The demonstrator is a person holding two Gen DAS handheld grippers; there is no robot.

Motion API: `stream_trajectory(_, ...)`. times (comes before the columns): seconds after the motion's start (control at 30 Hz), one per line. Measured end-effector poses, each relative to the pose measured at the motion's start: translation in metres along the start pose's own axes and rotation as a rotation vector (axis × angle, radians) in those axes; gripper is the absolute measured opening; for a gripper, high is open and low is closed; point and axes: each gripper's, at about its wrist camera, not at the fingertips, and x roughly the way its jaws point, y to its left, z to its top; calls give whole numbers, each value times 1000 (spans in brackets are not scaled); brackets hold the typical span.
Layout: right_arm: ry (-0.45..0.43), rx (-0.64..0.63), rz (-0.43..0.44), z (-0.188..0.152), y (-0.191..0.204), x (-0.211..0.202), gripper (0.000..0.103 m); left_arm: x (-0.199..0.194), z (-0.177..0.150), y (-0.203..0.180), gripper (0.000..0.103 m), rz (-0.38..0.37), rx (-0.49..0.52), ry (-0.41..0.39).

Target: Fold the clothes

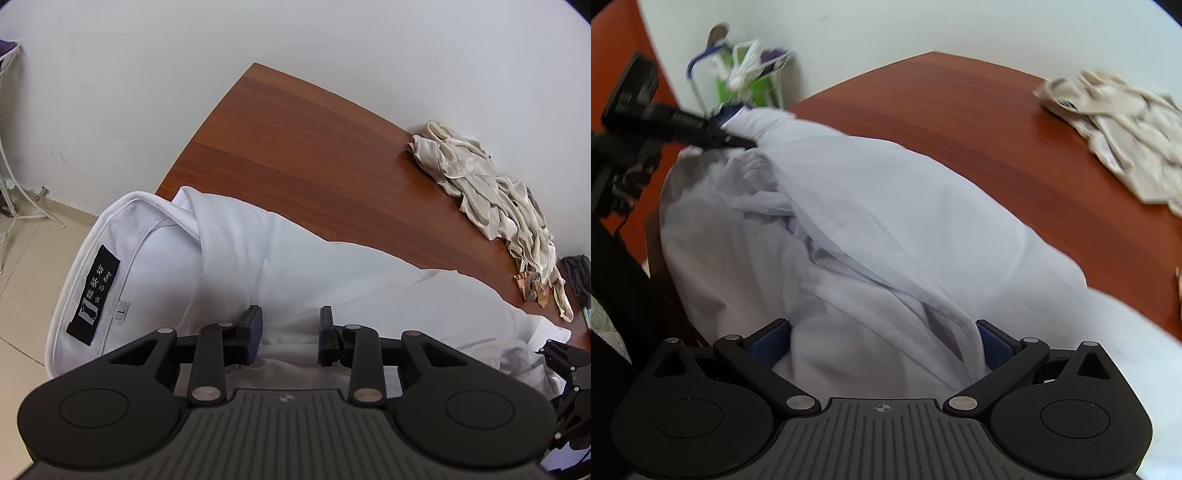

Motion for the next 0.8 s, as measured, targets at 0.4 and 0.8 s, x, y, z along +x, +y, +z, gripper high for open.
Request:
stream_trajectory(0.4,-167,279,-156,-22,-35,-100,102,-31,7,-25,51,-78,-12,-84)
stream_trajectory(0.8,-176,899,-384,-112,-136,-145,79,-5,-9,-107,51,-254,181,28)
